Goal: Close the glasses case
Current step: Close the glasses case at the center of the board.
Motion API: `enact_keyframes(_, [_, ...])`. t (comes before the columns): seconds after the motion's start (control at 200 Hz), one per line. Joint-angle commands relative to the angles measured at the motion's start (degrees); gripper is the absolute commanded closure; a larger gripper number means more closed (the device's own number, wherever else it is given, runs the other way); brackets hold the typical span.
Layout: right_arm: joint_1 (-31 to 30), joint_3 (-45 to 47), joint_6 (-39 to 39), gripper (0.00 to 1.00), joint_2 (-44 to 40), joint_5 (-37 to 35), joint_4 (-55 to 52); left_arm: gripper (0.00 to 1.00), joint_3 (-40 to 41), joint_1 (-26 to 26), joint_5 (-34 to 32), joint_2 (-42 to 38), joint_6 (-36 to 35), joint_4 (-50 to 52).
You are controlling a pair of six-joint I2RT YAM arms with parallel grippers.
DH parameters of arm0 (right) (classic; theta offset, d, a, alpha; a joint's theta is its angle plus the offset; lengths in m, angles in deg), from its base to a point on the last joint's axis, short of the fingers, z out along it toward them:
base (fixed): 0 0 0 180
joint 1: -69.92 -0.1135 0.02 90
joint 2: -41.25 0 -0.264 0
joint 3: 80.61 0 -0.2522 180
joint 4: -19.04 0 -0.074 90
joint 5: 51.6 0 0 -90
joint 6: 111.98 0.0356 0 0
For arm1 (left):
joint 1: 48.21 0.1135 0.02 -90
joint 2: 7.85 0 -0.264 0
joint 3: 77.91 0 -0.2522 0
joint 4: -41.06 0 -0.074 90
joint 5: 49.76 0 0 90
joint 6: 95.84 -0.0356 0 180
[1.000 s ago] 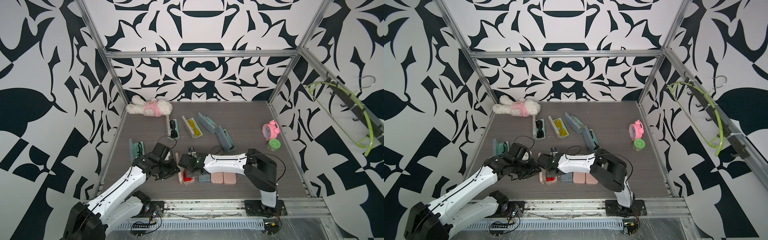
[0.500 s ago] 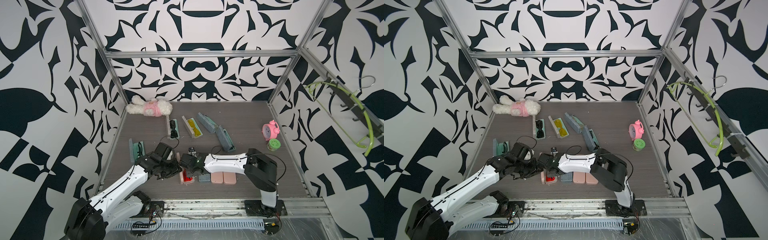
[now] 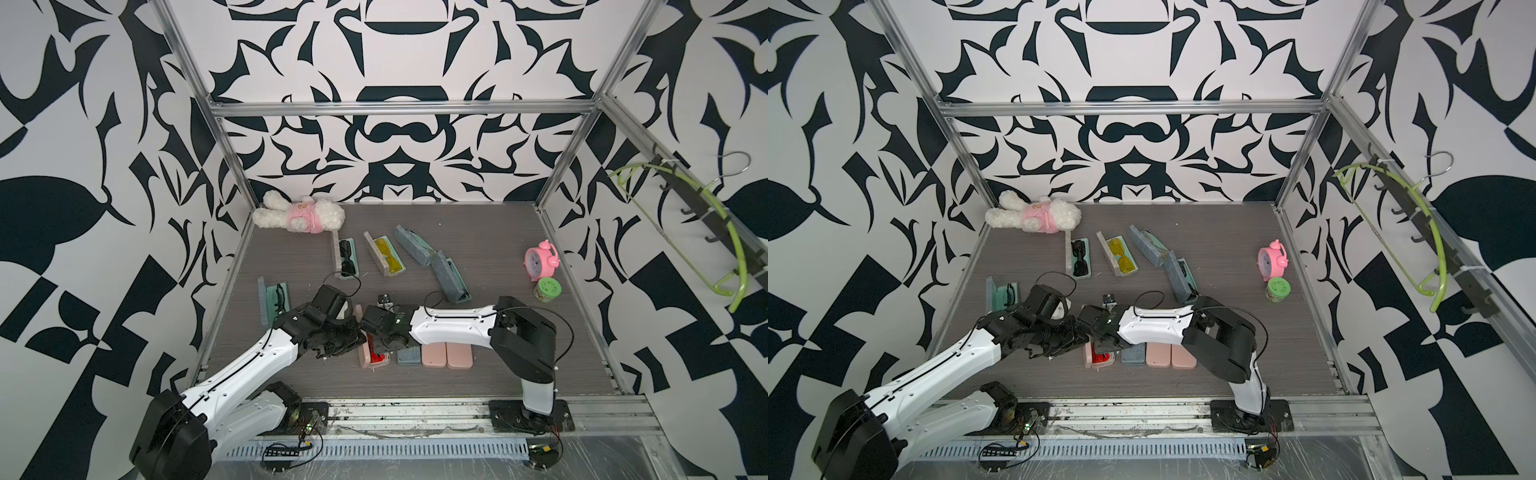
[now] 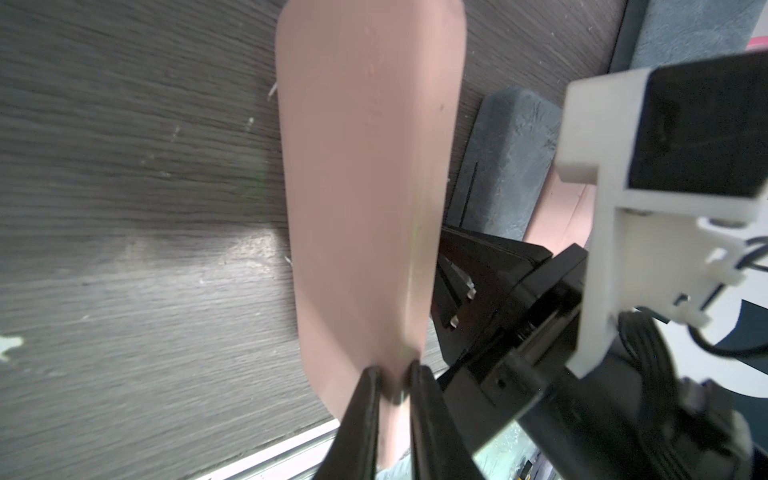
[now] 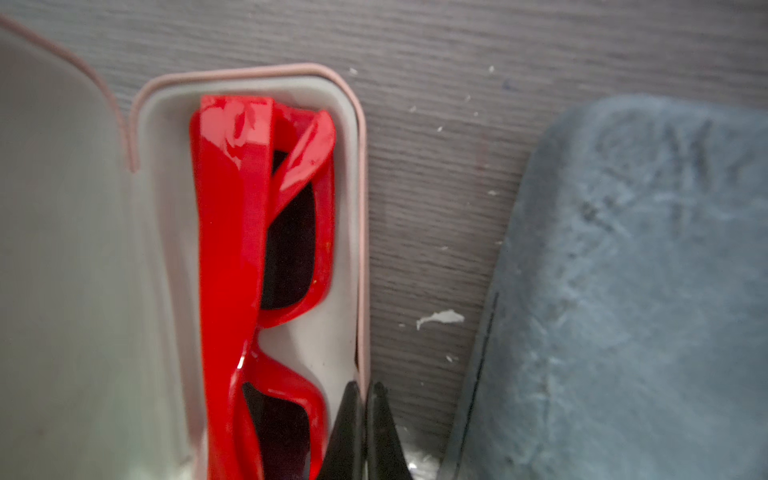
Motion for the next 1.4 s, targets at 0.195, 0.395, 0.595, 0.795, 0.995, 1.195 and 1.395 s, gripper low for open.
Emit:
enact_keyframes(0.195, [-0.4,0.0,-0.1,0.97,-1.1,-1.5,1.5,0.83,0.2,-1.6,-1.2,2.6,0.1,0.0])
enact_keyframes(0.395, [-0.5,0.3,0.0,0.98,-1.3,-1.4,1.7,0.84,0.3,-2.0,-1.2,3.2,0.2,-0.7])
enact_keyframes(0.595, [-0.6,0.4,0.0,0.98,-1.3,-1.3,2.0,0.84,0.2,-2.3,-1.3,3.5,0.2,-0.9])
enact_keyframes(0.795, [-0.7,0.4,0.0,0.98,-1.4,-1.2,2.4,0.84,0.4,-2.4,-1.3,3.7,0.3,-1.2])
enact_keyframes(0.995, [-0.7,0.5,-0.1,0.98,-1.5,-1.1,2.7,0.84,0.6,-2.6,-1.3,4.0,0.5,-1.6])
enact_keyframes(1.195, [-0.8,0.9,-0.2,0.98,-1.7,-0.9,3.3,0.84,0.7,-2.8,-1.2,4.6,0.6,-2.1])
enact_keyframes(1.395, [-0.8,1.9,-0.6,0.98,-2.3,-0.3,5.1,0.85,0.7,-3.3,-1.1,5.8,0.9,-3.1])
